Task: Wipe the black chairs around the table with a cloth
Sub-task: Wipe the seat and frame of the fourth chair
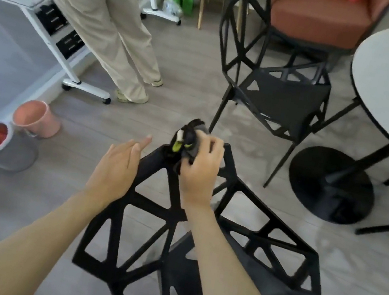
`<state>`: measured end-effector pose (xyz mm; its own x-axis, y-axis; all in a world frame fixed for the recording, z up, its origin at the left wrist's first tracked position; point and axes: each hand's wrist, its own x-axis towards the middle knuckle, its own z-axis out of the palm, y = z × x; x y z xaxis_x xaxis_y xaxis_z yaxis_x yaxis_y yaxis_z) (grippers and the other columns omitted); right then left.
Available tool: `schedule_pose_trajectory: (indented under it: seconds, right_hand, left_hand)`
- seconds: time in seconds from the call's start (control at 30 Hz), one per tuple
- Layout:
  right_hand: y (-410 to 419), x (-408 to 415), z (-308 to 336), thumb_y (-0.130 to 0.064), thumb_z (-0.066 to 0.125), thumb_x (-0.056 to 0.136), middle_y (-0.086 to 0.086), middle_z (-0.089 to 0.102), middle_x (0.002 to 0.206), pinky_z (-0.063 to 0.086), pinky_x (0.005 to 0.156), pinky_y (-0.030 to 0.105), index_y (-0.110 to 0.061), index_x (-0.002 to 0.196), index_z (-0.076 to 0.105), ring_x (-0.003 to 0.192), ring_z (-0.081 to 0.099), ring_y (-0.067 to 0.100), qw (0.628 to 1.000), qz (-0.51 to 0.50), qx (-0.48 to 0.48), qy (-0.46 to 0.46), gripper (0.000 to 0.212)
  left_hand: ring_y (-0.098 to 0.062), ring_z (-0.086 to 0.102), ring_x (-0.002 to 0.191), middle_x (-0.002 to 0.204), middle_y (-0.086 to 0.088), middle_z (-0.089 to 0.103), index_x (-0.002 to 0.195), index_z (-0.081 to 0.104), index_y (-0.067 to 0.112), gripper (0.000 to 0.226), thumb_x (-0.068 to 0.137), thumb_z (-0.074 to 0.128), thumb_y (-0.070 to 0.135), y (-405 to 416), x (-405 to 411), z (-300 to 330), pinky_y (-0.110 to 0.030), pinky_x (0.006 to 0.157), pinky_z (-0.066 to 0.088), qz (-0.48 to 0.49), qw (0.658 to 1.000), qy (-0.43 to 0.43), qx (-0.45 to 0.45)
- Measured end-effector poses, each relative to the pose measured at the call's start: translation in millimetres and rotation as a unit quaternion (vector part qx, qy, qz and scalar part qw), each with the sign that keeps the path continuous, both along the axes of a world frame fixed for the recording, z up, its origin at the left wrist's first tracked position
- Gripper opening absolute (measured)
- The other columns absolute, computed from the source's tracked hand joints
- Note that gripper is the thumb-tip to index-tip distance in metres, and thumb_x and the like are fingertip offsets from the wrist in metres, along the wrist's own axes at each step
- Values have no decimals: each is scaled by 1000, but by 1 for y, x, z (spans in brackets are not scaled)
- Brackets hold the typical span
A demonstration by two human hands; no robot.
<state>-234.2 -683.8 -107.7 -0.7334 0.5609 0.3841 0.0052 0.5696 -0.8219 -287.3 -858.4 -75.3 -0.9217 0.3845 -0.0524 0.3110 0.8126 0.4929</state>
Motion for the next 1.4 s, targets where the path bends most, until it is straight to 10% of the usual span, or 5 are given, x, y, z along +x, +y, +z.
schedule_pose_trajectory:
  seconds: [0.17,0.3,0.53,0.83,1.4]
  right_hand:
    - [48,-14,-7,3,58,96,4,53,123,50,97,16,-9,130,54,100,55,0,933,-227,-279,10,36]
    - [41,-17,-9,1,57,99,-3,54,129,42,80,-2,-26,131,49,101,53,-17,900,-267,-343,20,43]
    - [-18,-17,-12,-11,59,90,5,57,112,56,93,45,-32,114,48,106,62,22,931,-248,-260,61,34]
    - [47,-15,-90,-13,57,101,9,52,128,56,98,51,-16,129,47,115,62,30,824,-381,-408,-97,30]
    - [-58,3,-37,-11,60,93,-2,59,122,55,99,48,-35,123,49,115,62,18,889,-214,-404,31,39]
  left_hand:
    - [-20,59,93,77,10,48,160,35,30,54,113,10,37,2,8,3,-45,124,21,-10,999,0,32]
    - [-17,50,134,129,6,64,157,43,31,54,114,12,44,-4,8,-1,-38,124,21,-34,996,-3,81]
    - [-19,41,142,151,0,47,153,44,17,56,112,18,44,-2,7,4,-34,118,28,-167,984,53,36]
    - [-24,41,145,155,1,43,158,29,21,60,106,25,51,-2,5,6,-60,115,35,-202,978,38,-28]
    - [-23,50,121,137,-3,55,157,32,19,55,106,33,38,4,11,18,-61,107,41,-194,980,30,-31]
